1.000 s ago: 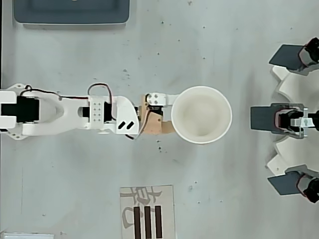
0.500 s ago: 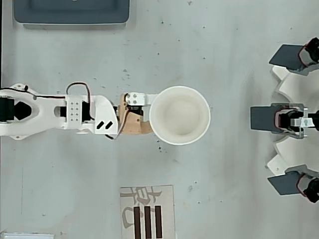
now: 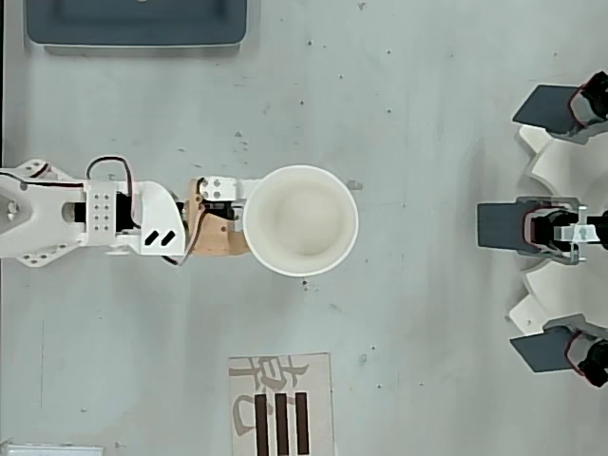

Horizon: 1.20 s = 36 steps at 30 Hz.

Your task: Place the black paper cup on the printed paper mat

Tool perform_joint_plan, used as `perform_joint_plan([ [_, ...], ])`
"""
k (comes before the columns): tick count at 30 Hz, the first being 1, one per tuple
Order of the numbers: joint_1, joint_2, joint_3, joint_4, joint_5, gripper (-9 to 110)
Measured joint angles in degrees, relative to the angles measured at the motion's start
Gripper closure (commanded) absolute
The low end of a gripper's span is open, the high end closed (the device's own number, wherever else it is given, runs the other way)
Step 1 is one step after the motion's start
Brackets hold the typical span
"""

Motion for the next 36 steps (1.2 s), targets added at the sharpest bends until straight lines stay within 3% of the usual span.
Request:
perform_joint_plan([
  [17, 2.46, 8.0, 7.91, -3.34, 0.0, 94],
  [36, 20.48, 5.01, 8.44, -6.77, 1.05, 93],
])
